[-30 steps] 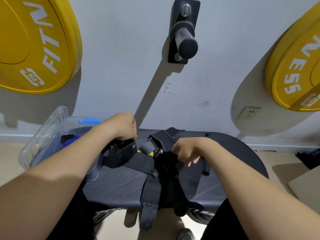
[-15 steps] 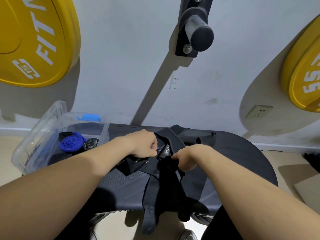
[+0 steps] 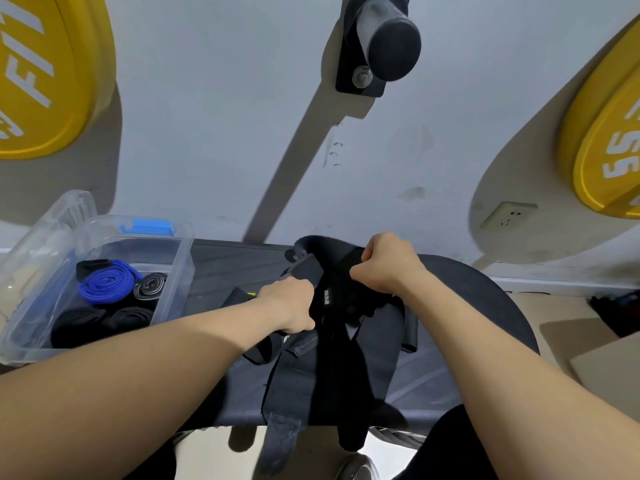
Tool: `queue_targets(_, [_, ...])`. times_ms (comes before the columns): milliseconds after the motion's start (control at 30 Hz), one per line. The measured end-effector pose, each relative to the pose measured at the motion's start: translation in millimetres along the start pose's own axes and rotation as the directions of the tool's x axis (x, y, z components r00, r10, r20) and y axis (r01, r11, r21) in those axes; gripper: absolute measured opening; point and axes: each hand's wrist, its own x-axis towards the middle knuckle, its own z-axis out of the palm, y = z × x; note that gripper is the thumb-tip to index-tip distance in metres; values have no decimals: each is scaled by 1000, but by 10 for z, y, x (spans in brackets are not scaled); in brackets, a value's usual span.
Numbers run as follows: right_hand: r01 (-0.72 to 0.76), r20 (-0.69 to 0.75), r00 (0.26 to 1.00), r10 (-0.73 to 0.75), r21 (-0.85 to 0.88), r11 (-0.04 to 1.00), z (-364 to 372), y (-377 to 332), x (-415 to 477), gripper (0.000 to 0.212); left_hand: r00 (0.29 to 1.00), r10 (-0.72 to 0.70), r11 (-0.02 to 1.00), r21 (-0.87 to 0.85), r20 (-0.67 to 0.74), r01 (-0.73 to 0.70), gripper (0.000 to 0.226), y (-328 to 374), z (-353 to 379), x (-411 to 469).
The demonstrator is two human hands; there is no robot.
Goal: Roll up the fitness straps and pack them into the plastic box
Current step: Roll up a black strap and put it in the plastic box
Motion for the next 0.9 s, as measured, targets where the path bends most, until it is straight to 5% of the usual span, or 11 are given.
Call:
queue_targets(67, [-35,-29,999,38,95,995,-47,30,-17,27,1000,-13,1000,-16,13,14,50,58,-34,7])
queue_targets(167, [-57,-46,997,62,107,993,-116,105,-56,37,998,11,997,-81,54,-7,102,138,-59,35])
queue_targets(333, [-141,8,990,142,-72,987,-181,230,-124,14,988,151,987,-51,-23,-152,131,291,56,75])
queue_targets(433, [-143,-98,987,126,-187,972,-228,338,-96,13,980,193,971,156,-53,-183,106,347,138,84])
queue_targets(533, [-193,-120,978,168,-247,949,-274,452,-75,15,979,197,965,186,-42,-186,65,409,164,73])
queue_targets(700, [-237,-20,969,245,-344,908,-327,587,-127,10,944,323,946,-11,-67,-324,21,435,-125,30])
queue_targets(800, [-133,43,985,166,-416,900,-319,547,-132,34,904,411,892,-152,-119,-425,12,405,-456,-131])
queue_targets(900, [3,192,979,61,-313,950,-298,459,-123,64,872,457,826,-281,-175,-489,8,331,-739,-327])
